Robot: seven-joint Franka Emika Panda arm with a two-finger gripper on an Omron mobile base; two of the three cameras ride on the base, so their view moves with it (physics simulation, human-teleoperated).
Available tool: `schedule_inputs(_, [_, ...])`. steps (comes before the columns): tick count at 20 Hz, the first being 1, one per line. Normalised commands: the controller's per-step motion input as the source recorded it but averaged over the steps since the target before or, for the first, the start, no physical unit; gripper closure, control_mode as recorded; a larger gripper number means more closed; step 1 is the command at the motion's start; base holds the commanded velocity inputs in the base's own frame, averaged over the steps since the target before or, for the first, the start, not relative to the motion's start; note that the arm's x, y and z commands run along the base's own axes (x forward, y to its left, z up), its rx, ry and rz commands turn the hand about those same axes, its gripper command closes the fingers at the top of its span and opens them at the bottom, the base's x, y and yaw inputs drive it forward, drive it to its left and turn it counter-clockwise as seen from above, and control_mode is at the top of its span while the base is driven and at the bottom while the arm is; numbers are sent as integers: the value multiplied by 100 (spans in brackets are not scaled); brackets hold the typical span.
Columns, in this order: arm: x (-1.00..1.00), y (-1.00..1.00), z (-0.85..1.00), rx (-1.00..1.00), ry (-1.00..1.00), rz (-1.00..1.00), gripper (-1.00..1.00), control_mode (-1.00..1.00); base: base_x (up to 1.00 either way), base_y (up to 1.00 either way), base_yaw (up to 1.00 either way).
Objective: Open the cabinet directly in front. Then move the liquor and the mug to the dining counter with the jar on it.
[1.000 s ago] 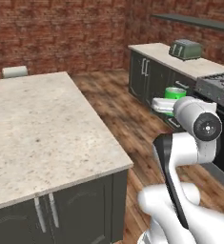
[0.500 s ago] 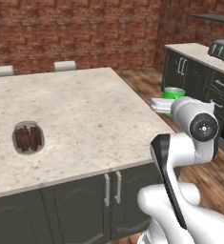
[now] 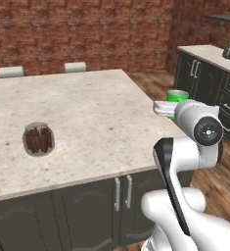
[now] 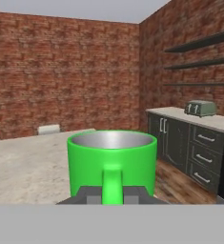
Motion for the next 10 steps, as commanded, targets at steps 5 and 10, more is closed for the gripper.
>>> schedule_inputs(5, [0, 0, 0, 0, 0, 0, 100, 100, 29, 49, 6])
schedule_inputs(10, [0, 0, 0, 0, 0, 0, 100, 100, 25, 76, 2])
